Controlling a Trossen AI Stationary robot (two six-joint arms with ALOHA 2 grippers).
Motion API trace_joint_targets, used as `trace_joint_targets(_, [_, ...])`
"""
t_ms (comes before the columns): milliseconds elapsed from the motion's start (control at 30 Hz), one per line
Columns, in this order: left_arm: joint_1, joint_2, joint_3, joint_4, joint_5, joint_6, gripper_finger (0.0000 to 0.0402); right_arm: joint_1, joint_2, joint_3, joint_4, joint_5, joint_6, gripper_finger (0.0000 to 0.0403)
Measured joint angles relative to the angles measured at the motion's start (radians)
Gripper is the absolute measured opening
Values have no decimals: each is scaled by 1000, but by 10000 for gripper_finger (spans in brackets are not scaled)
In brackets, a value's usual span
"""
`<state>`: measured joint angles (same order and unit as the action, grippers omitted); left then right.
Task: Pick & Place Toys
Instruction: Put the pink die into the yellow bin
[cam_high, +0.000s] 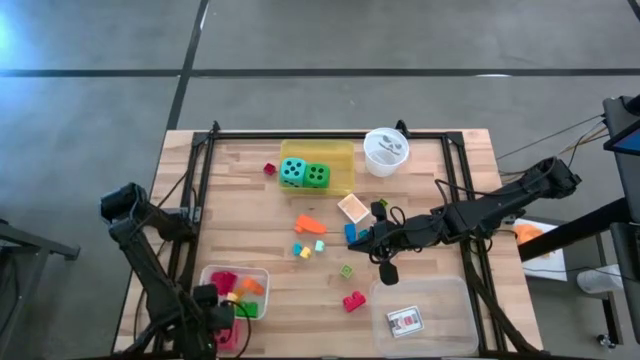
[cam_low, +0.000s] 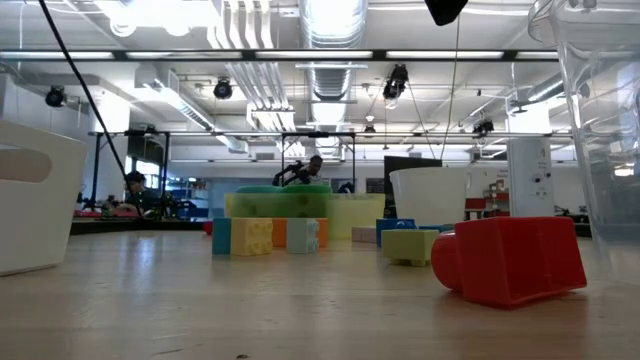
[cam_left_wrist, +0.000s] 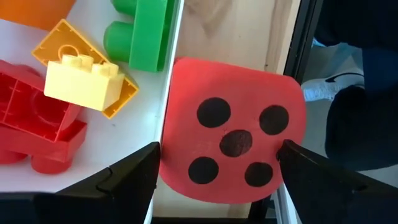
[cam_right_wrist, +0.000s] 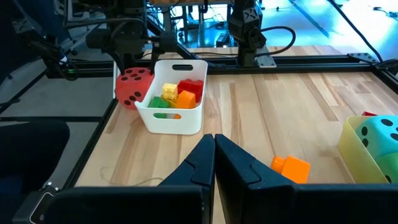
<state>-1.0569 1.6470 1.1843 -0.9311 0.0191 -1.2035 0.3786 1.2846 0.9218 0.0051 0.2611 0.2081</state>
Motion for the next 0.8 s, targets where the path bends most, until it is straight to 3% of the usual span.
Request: trace_joint_targets(800, [0,-1,0,30,-6,-11,315,0,0,0,0,0,0,9])
